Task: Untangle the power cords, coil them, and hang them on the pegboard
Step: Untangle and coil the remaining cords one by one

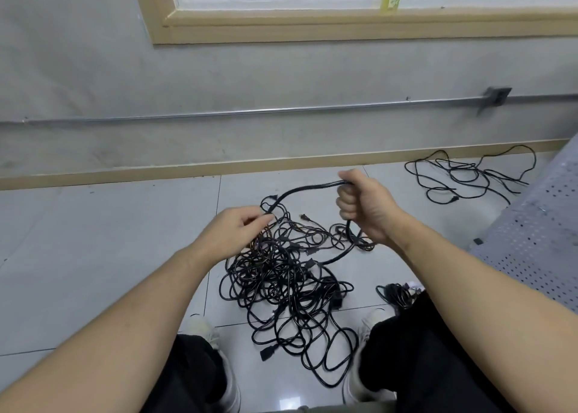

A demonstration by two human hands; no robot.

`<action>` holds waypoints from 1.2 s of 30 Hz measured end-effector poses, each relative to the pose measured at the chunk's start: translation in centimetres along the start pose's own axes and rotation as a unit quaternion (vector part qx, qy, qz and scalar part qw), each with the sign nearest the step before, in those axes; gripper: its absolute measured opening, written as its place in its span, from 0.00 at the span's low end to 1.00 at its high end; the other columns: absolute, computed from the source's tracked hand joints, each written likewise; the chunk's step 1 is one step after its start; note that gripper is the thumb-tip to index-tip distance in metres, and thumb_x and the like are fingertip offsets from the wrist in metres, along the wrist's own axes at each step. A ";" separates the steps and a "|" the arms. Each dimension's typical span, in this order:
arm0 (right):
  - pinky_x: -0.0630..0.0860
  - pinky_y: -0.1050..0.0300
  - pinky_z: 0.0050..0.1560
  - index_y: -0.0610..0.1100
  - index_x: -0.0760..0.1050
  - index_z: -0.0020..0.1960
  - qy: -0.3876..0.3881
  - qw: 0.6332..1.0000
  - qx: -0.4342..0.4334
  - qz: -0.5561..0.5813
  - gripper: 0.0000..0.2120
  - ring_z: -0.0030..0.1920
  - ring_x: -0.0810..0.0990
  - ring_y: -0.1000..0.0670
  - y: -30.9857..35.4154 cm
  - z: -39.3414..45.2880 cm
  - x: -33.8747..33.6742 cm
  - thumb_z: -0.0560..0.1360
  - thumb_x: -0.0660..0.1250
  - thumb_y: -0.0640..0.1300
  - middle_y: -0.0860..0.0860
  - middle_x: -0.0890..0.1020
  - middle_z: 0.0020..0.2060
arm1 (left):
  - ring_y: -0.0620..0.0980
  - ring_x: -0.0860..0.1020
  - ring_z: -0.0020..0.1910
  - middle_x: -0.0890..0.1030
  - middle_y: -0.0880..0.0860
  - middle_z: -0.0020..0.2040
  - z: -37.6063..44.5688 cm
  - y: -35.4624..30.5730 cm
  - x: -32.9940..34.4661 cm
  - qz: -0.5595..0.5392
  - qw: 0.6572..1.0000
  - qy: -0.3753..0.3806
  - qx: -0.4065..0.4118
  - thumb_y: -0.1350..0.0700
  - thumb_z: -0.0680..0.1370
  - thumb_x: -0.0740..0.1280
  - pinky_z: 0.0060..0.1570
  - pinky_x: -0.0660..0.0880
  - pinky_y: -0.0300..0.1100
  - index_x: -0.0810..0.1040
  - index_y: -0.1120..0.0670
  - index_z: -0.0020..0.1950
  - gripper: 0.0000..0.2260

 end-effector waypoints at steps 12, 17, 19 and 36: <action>0.73 0.52 0.38 0.46 0.75 0.44 0.163 0.901 0.019 -0.401 0.14 0.34 0.72 0.49 -2.2 -4.0 2.9 0.82 0.64 0.54 0.49 0.73 0.31 | 0.48 0.77 0.35 0.79 0.46 0.33 -1.3 -6.9 2.5 0.250 0.960 0.065 0.111 0.37 0.78 0.62 0.38 0.73 0.45 0.82 0.45 0.44 0.16; 0.57 0.56 0.31 0.51 0.69 0.31 0.160 0.920 -0.006 -0.359 0.20 0.31 0.62 0.48 -1.6 -4.0 3.7 0.77 0.73 0.53 0.52 0.66 0.27 | 0.51 0.74 0.32 0.76 0.52 0.31 -2.3 -6.5 2.6 0.059 0.988 0.110 0.089 0.41 0.74 0.62 0.39 0.74 0.51 0.80 0.42 0.39 0.10; 0.56 0.56 0.29 0.50 0.68 0.30 0.144 0.933 -0.013 -0.330 0.22 0.27 0.60 0.52 -1.3 -3.9 3.3 0.78 0.73 0.52 0.55 0.65 0.24 | 0.61 0.76 0.38 0.77 0.57 0.34 -2.2 -5.0 2.6 0.010 0.993 0.101 0.055 0.43 0.73 0.64 0.44 0.75 0.57 0.77 0.52 0.38 0.13; 0.70 0.57 0.33 0.44 0.77 0.49 0.120 0.906 0.055 -0.402 0.23 0.27 0.71 0.48 -2.9 -3.2 1.0 0.83 0.55 0.62 0.49 0.74 0.27 | 0.53 0.77 0.38 0.78 0.50 0.35 0.2 -4.5 2.8 0.277 0.957 0.086 -0.019 0.44 0.84 0.57 0.36 0.68 0.46 0.71 0.52 0.39 0.18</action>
Point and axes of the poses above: each hand's wrist, its own z-axis towards the middle knuckle, its own x-axis out of the palm, y = z × x, the point moved 5 cm from there along z, towards the middle knuckle
